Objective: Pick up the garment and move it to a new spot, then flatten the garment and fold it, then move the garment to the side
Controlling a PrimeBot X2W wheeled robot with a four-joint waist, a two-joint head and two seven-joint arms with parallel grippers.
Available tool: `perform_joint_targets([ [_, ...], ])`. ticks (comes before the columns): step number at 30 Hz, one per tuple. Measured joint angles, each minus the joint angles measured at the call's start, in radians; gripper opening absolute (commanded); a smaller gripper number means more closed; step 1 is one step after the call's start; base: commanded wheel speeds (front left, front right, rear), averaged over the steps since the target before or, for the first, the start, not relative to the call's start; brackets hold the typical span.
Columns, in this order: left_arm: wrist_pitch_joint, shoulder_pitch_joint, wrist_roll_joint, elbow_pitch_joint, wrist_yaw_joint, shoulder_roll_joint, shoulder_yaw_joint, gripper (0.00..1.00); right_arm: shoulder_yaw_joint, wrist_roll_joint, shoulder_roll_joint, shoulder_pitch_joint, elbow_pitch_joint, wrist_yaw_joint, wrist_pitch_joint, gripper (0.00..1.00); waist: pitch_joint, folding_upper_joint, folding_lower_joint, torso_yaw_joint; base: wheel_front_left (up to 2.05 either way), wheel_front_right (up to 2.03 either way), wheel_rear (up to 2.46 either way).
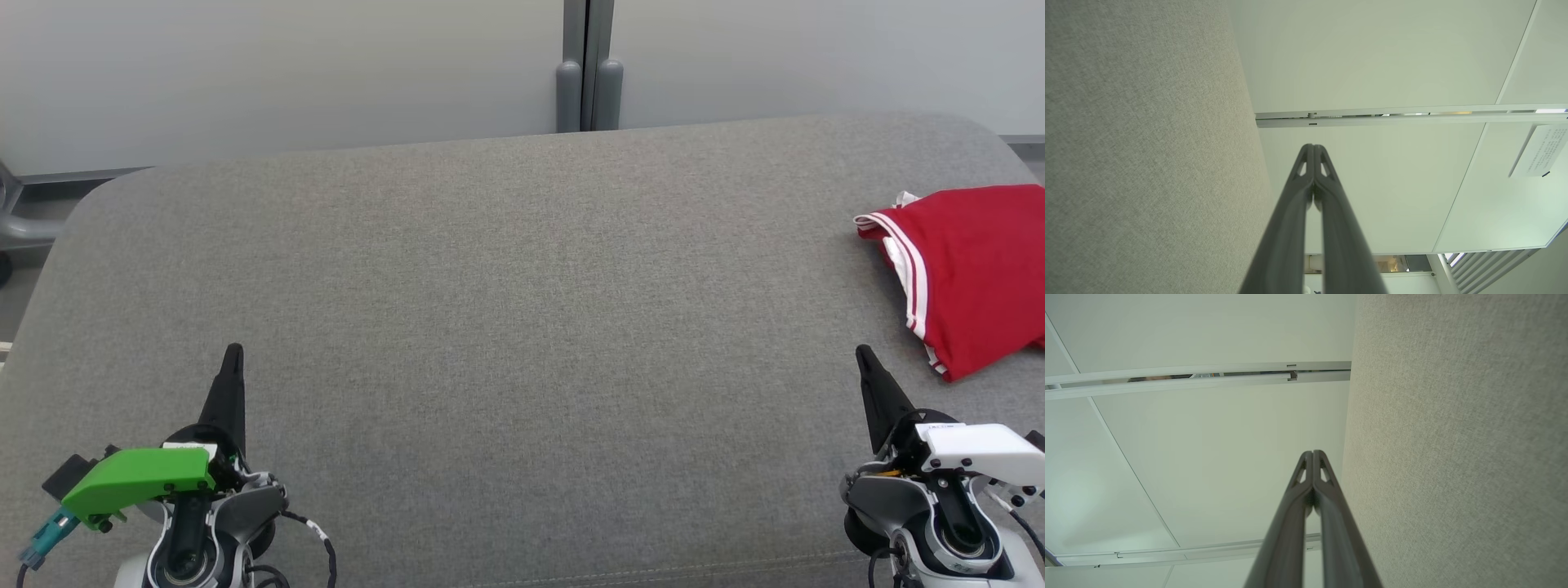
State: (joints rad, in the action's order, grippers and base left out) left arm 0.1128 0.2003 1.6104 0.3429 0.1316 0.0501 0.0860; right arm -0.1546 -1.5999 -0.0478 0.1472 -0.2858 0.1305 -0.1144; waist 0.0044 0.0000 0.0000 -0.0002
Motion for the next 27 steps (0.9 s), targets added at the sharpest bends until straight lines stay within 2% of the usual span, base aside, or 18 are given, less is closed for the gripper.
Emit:
perform_joint_targets([
  [27,0.0,0.0,0.0,0.0,0.0,-0.001,0.002,0.0,0.0,0.0,0.0,0.0,0.0,0.0,0.0,0.0,0.0,0.0,0.0,0.0,0.0,0.0,0.0],
])
